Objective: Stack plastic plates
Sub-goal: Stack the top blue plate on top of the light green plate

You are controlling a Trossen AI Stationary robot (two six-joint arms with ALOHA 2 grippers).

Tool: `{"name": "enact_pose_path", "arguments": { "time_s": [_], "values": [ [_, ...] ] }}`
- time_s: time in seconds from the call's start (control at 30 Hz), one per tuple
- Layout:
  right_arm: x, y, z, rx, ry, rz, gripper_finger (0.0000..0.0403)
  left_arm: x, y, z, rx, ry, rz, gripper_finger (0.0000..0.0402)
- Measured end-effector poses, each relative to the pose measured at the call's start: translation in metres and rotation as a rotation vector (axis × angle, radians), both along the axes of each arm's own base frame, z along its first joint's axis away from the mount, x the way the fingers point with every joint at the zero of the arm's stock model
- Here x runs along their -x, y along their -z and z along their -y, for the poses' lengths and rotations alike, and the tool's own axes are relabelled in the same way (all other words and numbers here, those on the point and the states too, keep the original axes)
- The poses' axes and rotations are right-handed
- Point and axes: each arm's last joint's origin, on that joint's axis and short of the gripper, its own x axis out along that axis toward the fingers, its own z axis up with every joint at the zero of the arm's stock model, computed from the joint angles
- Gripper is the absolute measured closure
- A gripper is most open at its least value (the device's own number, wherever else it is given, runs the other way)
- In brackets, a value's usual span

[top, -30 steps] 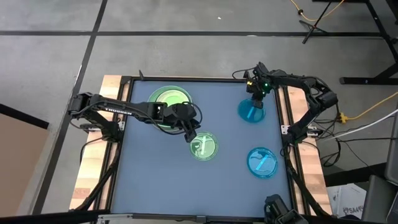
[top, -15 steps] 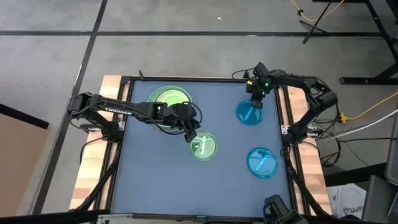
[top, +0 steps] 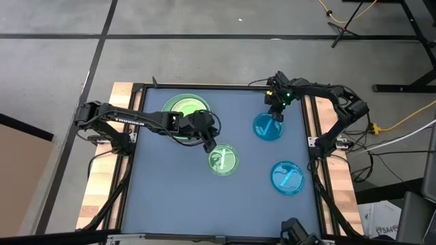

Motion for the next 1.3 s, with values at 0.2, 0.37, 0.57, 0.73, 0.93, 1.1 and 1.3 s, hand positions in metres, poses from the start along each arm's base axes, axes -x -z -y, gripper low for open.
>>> {"name": "enact_pose_path", "arguments": {
  "time_s": [0.2,0.37,0.57,0.73,0.93,1.1,1.3],
  "values": [
    [-0.022,-0.001,-0.011,0.022,-0.034,0.033,0.0403,0.000,0.000,-0.001,-0.018,-0.023,0.001,0.0318],
    [-0.038,-0.002,-0.021,0.036,-0.054,0.063,0.0403,0.000,0.000,-0.001,-0.018,-0.023,0.001,0.0318],
    [-0.056,-0.004,-0.033,0.032,-0.027,0.105,0.0403,0.000,0.000,-0.002,-0.038,-0.049,0.001,0.0318],
    [-0.070,-0.007,-0.041,0.038,-0.008,0.153,0.0403,0.001,-0.001,-0.005,-0.069,-0.102,0.002,0.0318],
    [-0.084,-0.010,-0.051,0.050,-0.015,0.203,0.0403,-0.004,0.008,-0.016,-0.029,-0.198,0.007,0.0318],
    [-0.090,-0.011,-0.057,0.079,-0.001,0.205,0.0403,-0.019,0.026,-0.029,-0.023,-0.238,0.013,0.0318],
    [-0.094,-0.011,-0.062,0.085,-0.008,0.199,0.0403,-0.033,0.050,-0.045,0.000,-0.288,0.019,0.0318]
  ]
}}
